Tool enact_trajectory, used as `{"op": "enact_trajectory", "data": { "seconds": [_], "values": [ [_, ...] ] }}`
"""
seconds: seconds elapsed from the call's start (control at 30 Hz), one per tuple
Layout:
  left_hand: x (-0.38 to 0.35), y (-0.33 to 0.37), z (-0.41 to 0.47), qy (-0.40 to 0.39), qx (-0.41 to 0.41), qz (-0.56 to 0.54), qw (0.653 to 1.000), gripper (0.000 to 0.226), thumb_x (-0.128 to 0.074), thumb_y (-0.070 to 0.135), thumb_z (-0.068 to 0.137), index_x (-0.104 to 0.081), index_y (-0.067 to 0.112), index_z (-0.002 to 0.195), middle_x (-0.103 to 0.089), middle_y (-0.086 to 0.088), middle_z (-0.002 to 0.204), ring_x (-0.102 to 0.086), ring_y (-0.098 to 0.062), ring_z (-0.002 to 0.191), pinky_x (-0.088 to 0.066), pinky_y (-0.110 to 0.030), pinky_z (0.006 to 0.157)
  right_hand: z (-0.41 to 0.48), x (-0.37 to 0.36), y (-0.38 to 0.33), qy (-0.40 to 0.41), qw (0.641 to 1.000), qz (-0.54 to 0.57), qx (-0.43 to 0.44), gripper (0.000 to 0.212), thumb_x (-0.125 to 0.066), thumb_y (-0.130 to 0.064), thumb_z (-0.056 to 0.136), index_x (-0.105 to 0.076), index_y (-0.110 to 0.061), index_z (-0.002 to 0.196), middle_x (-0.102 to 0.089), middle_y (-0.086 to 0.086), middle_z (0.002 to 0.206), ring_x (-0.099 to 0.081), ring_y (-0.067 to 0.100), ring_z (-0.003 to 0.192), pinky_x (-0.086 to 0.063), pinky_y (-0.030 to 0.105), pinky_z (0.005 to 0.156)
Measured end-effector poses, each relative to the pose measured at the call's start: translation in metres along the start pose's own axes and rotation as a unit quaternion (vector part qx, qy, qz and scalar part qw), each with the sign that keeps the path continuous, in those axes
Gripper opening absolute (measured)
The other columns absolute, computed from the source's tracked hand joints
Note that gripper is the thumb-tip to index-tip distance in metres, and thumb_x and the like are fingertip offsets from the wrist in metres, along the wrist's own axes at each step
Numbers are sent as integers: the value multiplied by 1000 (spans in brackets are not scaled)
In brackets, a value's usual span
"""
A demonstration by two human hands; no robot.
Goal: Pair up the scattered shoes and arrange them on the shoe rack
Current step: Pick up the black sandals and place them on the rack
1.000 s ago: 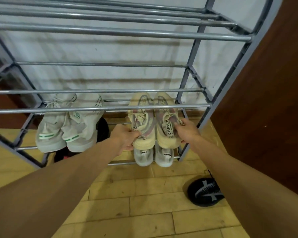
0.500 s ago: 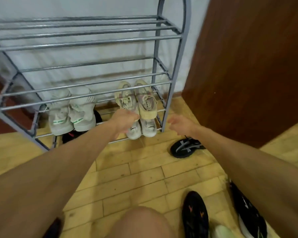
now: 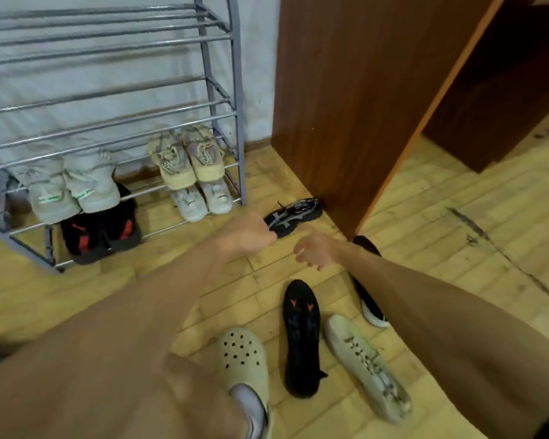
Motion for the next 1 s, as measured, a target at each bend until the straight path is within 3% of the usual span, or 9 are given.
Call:
{"op": "enact_trajectory", "data": {
  "seconds": [0.13, 0.2, 0.37, 0.5, 0.57, 0.63, 0.7, 0.77, 1.0],
  "values": [
    [-63, -30, -6, -37, 15, 16, 999, 25, -55, 30, 88, -65, 19, 109, -63, -2, 112, -58, -17, 102, -49, -31, 92, 8, -62, 68, -32, 988, 122, -85, 36, -54, -8, 91, -58, 2, 126, -62, 10, 95, -59, 21, 83, -55, 37, 85],
    [-69, -46, -7, -46, 8, 30, 998, 32, -54, 32, 90, -61, 19, 119, -61, -1, 121, -57, -16, 108, -47, -27, 92, 11, -94, 92, -25, 974, 189, -125, 35, -53, -6, 91, -59, 2, 124, -59, 6, 87, -57, 18, 74, -54, 33, 74],
    [-85, -80, -7, -158, 16, 144, 977, 38, -54, 36, 89, -56, 26, 126, -58, 3, 126, -56, -16, 111, -42, -24, 86, 21, -172, 133, -26, 966, 181, -181, 44, -57, -21, 87, -53, 0, 126, -60, 11, 108, -59, 26, 96, -49, 34, 78],
    [-90, -89, 4, -202, 25, 157, 966, 39, -54, 39, 88, -56, 27, 125, -56, 3, 126, -53, -14, 108, -41, -26, 88, 25, -207, 147, -9, 953, 169, -251, 54, -59, -26, 89, -47, 0, 134, -55, 18, 132, -54, 32, 122, -45, 38, 100],
    [-91, -86, 13, -203, 20, 148, 968, 39, -55, 39, 88, -56, 27, 126, -56, 2, 125, -53, -15, 109, -42, -26, 88, 24, -213, 149, -2, 940, 184, -288, 59, -63, -27, 88, -44, 1, 136, -53, 19, 135, -53, 33, 123, -45, 40, 101],
    [-92, -83, 21, -203, 15, 140, 969, 39, -56, 37, 88, -56, 26, 125, -57, 0, 125, -54, -17, 112, -43, -29, 94, 29, -218, 153, -13, 922, 238, -306, 53, -66, -22, 87, -48, 2, 131, -58, 19, 127, -59, 33, 111, -50, 44, 95],
    [-92, -81, 26, -199, 16, 131, 971, 38, -57, 37, 87, -58, 26, 123, -58, 0, 124, -55, -18, 112, -44, -33, 99, 30, -222, 152, -50, 894, 322, -307, 39, -62, -8, 89, -52, 3, 125, -61, 19, 112, -60, 32, 97, -53, 46, 89],
    [-91, -80, 28, -190, 13, 126, 973, 36, -57, 37, 87, -59, 27, 121, -59, 0, 123, -56, -18, 110, -44, -34, 100, 29, -217, 147, -64, 887, 352, -293, 35, -58, 2, 89, -53, 5, 124, -59, 17, 107, -57, 32, 95, -54, 46, 86],
    [-78, -71, 12, -144, 12, 99, 985, 31, -55, 33, 88, -61, 24, 117, -58, 0, 122, -56, -17, 112, -46, -31, 97, 29, -135, 97, 27, 951, 259, -167, 44, -62, -2, 78, -47, -7, 119, -58, 16, 115, -62, 33, 100, -59, 50, 81]
  ]
}}
Point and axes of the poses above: each hand's wrist, its own z-axis towards the middle knuckle, its own x-axis out of the back of the hand, y = z × x, the point moved 6 cm from there along z, towards the middle knuckle
